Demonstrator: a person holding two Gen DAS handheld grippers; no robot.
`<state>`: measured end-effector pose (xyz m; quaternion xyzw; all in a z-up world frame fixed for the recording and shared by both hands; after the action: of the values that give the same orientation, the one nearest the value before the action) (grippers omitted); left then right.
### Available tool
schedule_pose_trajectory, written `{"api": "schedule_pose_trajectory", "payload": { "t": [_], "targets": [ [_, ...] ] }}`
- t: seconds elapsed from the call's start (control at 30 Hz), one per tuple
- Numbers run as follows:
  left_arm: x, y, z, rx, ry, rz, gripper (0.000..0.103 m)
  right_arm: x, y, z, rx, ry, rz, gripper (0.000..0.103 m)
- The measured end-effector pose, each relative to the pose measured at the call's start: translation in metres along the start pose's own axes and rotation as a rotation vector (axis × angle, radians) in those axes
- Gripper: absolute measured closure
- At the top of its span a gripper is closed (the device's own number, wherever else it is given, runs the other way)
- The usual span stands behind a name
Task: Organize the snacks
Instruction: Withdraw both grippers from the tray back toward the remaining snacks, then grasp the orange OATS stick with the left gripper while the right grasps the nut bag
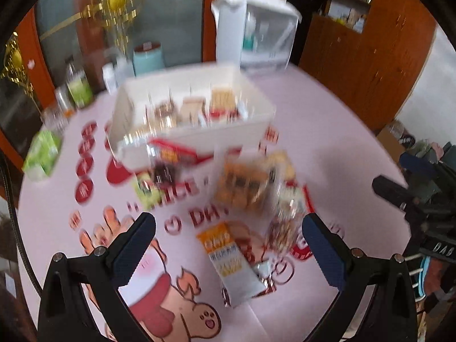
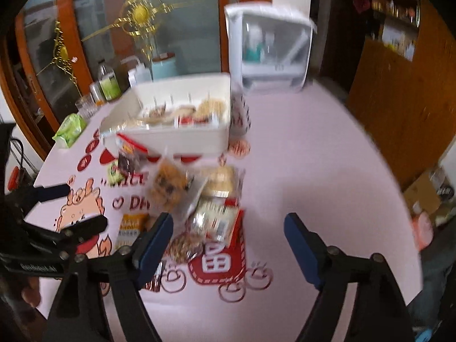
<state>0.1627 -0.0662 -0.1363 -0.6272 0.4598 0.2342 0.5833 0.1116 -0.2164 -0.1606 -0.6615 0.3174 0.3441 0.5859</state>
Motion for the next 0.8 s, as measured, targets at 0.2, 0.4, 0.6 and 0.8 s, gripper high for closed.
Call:
{"api": "schedule_pose_trajectory", "payload": {
  "t": [0.2, 0.4, 0.6, 0.8],
  "targets": [
    [0.06, 0.044, 0.008, -0.022, -0.033, 0.132, 0.001, 0.059, 0.04, 0.017, 0.091, -0.122, 0.117, 0.038],
    [0.104, 0.071, 0.017, -0.04, -0.08, 0.22, 0.001, 0.092, 0.053, 0.04, 0.113, -0.213, 0.173, 0.041],
    [0.124, 0.086, 0.03, -0.069, -0.093, 0.279, 0.005, 0.118, 0.058, 0.056, 0.112, -0.27, 0.215, 0.042],
    [0.13, 0.088, 0.047, -0.139, -0.053, 0.299, 0.022, 0.129, 0.057, 0.07, 0.096, -0.321, 0.217, 0.06]
  ]
}}
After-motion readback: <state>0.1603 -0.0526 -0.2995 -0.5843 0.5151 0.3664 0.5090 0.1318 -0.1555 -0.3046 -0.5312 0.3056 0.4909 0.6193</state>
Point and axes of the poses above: each gripper's, at about its wrist camera, not at the fingertips, and x roughly the way its jaws point, z to its left, y to its underside, the point moved 9 cm from there along x, roughly the way its jaws point, and after that the axes turned 12 degrees about -x, right-handed, at the moved point
